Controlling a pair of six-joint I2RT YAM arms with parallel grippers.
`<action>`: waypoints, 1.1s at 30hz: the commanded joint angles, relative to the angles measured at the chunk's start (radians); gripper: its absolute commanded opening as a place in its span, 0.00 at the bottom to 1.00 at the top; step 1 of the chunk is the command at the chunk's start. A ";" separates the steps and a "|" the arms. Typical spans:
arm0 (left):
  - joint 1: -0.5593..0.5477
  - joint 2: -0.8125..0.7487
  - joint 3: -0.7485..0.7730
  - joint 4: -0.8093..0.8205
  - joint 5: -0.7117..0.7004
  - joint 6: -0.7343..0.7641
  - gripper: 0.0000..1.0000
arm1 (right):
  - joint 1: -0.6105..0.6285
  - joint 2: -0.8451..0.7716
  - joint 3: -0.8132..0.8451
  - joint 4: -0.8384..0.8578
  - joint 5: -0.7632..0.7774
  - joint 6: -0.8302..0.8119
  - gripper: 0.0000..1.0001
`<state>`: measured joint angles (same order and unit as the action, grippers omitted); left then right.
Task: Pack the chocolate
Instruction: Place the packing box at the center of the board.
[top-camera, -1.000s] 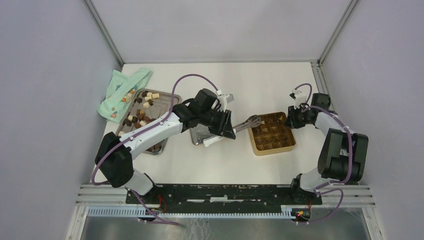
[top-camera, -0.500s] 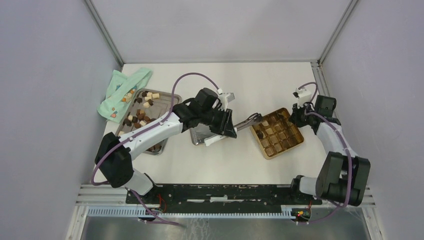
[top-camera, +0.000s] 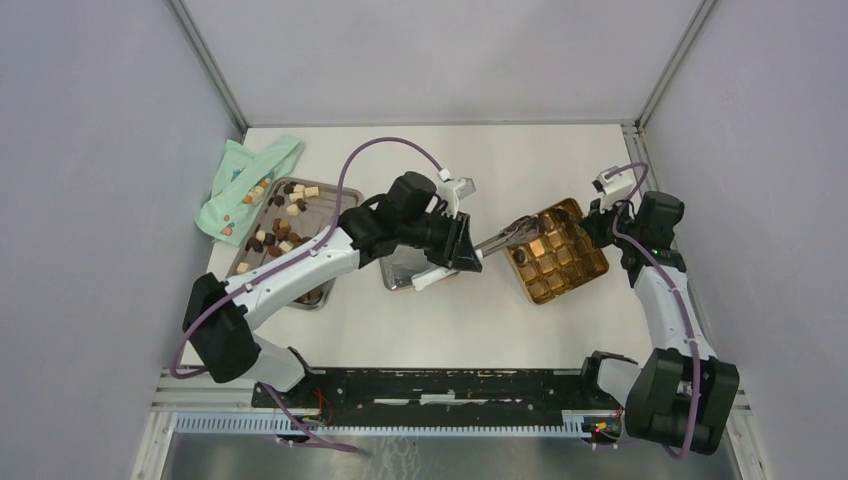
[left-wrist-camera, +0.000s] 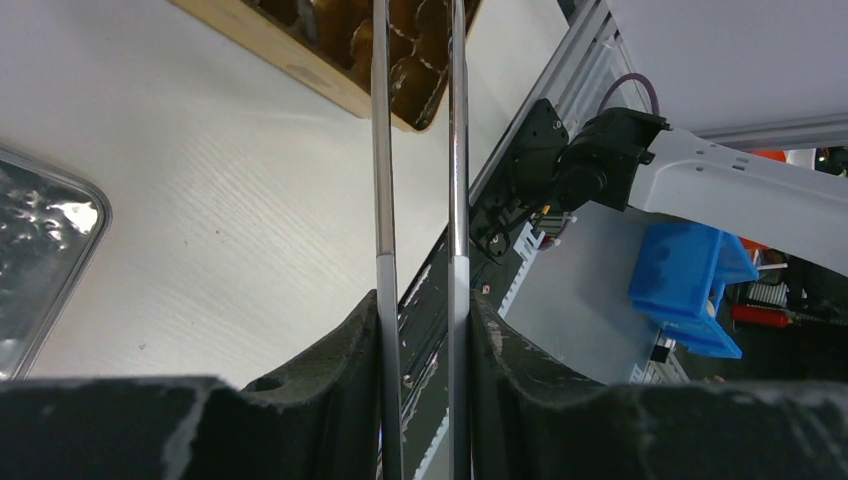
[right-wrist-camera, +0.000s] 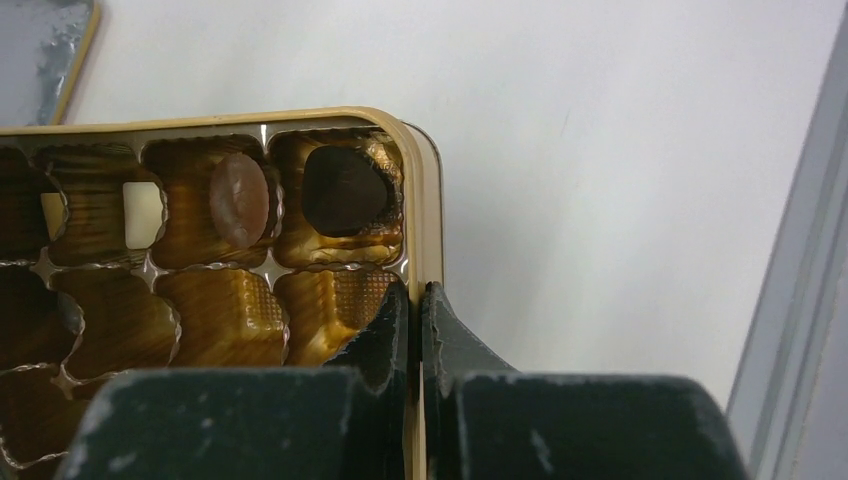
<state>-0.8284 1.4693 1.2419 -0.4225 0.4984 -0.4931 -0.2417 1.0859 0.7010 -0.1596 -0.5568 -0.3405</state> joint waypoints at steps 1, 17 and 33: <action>-0.014 -0.039 0.043 0.065 -0.017 0.010 0.02 | 0.004 0.073 -0.009 0.045 -0.020 0.068 0.00; -0.090 0.126 0.190 -0.147 -0.179 0.098 0.02 | 0.003 0.332 0.046 0.008 -0.026 0.149 0.08; -0.150 0.228 0.285 -0.270 -0.243 0.145 0.02 | -0.021 0.246 0.017 0.005 -0.012 0.113 0.63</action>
<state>-0.9680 1.6878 1.4654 -0.6975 0.2695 -0.3988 -0.2474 1.3804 0.7010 -0.1810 -0.5533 -0.2150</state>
